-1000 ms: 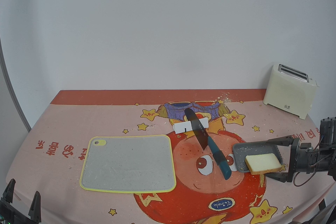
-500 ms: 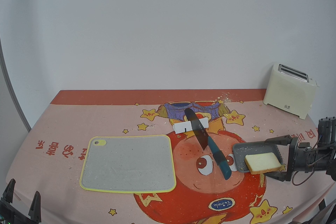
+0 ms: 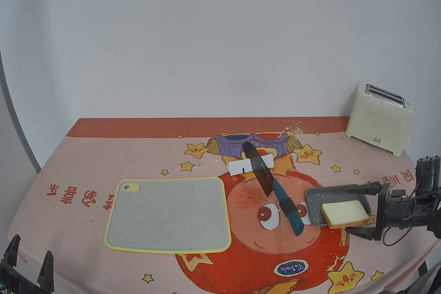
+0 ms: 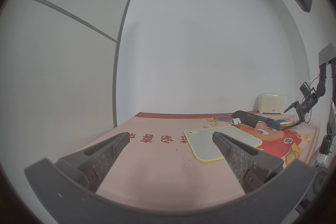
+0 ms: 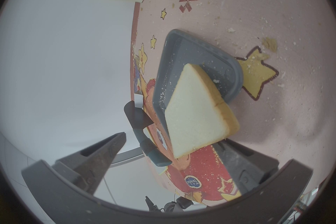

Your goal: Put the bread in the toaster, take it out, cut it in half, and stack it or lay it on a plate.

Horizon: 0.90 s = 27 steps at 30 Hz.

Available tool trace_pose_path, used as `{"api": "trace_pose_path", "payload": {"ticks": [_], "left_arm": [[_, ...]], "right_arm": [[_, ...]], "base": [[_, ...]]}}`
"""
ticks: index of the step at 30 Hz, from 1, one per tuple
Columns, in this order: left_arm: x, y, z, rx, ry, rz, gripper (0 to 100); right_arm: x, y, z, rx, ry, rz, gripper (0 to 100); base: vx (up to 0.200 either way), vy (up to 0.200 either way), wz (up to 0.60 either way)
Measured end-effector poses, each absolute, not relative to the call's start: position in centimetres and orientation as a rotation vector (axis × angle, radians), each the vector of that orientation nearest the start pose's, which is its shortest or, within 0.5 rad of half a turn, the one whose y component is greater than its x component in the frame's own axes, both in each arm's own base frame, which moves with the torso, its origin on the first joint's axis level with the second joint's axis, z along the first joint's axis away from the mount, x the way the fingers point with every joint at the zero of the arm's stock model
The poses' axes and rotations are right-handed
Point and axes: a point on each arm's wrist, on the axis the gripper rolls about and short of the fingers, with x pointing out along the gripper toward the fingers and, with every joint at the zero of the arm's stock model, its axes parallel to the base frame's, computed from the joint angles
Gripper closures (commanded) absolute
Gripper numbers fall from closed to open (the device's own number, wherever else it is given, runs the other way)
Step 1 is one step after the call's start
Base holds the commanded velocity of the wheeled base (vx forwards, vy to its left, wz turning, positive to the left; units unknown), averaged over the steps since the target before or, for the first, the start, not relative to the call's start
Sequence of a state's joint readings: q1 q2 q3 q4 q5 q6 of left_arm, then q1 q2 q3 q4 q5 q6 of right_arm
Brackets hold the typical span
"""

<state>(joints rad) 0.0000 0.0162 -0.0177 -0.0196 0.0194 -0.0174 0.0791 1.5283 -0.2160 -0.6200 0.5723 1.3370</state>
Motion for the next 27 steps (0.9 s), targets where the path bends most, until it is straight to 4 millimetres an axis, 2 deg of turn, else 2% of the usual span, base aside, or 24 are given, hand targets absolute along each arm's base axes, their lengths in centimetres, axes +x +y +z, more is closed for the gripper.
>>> {"api": "trace_pose_path", "payload": {"ticks": [17, 27], "left_arm": [[-2.3, 0.0, 8.3, -0.018, -0.021, 0.019, 0], [-2.3, 0.0, 8.3, -0.017, -0.021, 0.019, 0]], "right_arm": [[17.4, 2.7, 7.4, 1.404, 1.072, 0.030, 100], [17.7, 2.8, 8.7, 1.399, 1.014, 0.076, 100]], "base": [[0.000, 0.000, 0.00], [0.000, 0.000, 0.00]]}}
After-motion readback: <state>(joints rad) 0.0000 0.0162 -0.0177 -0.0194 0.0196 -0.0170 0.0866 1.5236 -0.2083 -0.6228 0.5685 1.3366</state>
